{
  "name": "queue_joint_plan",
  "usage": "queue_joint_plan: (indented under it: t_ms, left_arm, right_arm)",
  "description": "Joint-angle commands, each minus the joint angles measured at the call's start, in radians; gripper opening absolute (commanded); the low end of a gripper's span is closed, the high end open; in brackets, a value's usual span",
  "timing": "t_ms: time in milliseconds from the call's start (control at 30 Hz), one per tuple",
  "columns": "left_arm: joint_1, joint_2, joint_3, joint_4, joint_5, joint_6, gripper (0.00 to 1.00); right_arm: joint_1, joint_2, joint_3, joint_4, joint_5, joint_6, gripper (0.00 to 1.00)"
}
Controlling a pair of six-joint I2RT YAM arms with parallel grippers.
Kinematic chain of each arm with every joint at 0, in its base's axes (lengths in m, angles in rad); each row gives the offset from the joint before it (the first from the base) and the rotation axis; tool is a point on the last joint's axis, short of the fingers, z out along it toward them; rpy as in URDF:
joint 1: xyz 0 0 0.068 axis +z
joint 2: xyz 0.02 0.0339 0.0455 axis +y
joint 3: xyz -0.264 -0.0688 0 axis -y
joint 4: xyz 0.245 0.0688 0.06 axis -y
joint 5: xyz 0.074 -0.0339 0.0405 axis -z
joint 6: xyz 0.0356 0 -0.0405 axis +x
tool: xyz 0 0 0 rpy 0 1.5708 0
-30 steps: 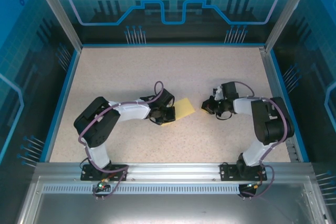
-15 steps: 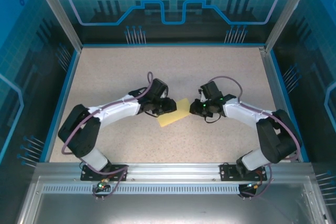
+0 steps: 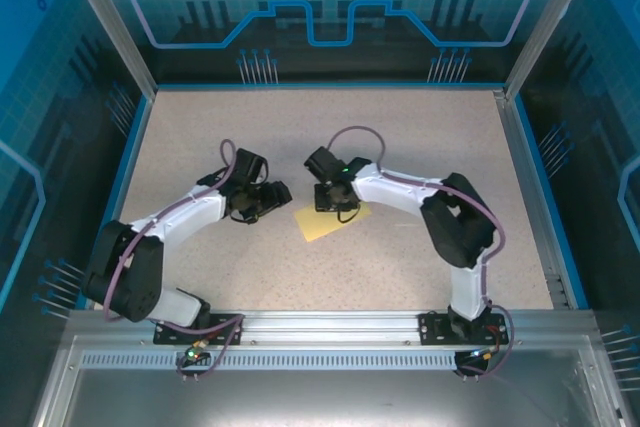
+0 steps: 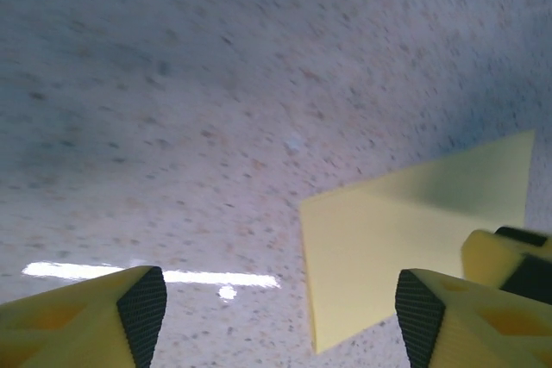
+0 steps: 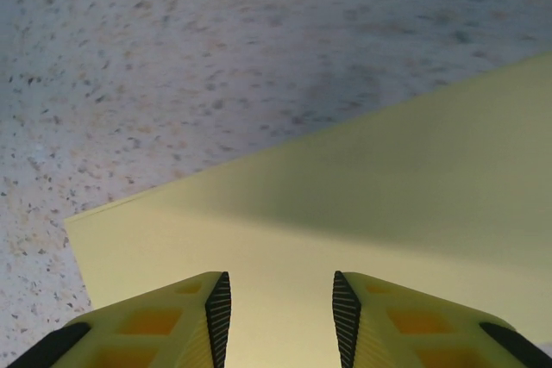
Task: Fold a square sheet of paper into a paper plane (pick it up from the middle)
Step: Rotate the square sheet of paper at the center of the table.
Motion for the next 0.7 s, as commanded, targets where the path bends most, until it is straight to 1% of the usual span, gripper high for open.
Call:
queue_joint_plan:
  t_ms: [0, 67, 167, 300, 433, 500, 567, 667]
  left_arm:
    - [0.063, -0.047, -0.033, -0.033, -0.002, 0.030, 0.78]
    - [0.096, -0.062, -0.048, -0.036, 0.005, 0.034, 0.81]
    - [0.129, -0.080, -0.065, -0.039, 0.004, 0.041, 0.85]
    - [0.136, -0.097, -0.079, -0.045, -0.020, 0.057, 0.90]
    - [0.142, -0.105, -0.084, -0.041, -0.035, 0.048, 0.92]
    - [0.142, -0.104, -0.079, -0.042, -0.034, 0.048, 0.92]
    - [0.142, -0.101, -0.077, -0.044, -0.030, 0.050, 0.92]
    - [0.142, -0.099, -0.072, -0.048, -0.024, 0.056, 0.92]
  right_arm:
    - [0.069, 0.069, 0.104, -0.097, 0.029, -0.070, 0.38]
    - [0.093, 0.107, 0.151, -0.095, -0.010, -0.089, 0.36]
    - [0.102, 0.160, 0.191, -0.084, -0.074, -0.080, 0.33]
    - [0.103, 0.212, 0.215, -0.091, -0.109, -0.072, 0.33]
    - [0.109, 0.222, 0.199, -0.093, -0.162, -0.122, 0.33]
    - [0.115, 0.204, 0.160, -0.080, -0.197, -0.191, 0.32]
    - [0.115, 0.168, 0.096, -0.063, -0.234, -0.297, 0.33]
    - [0.095, 0.111, -0.003, -0.087, -0.284, -0.517, 0.35]
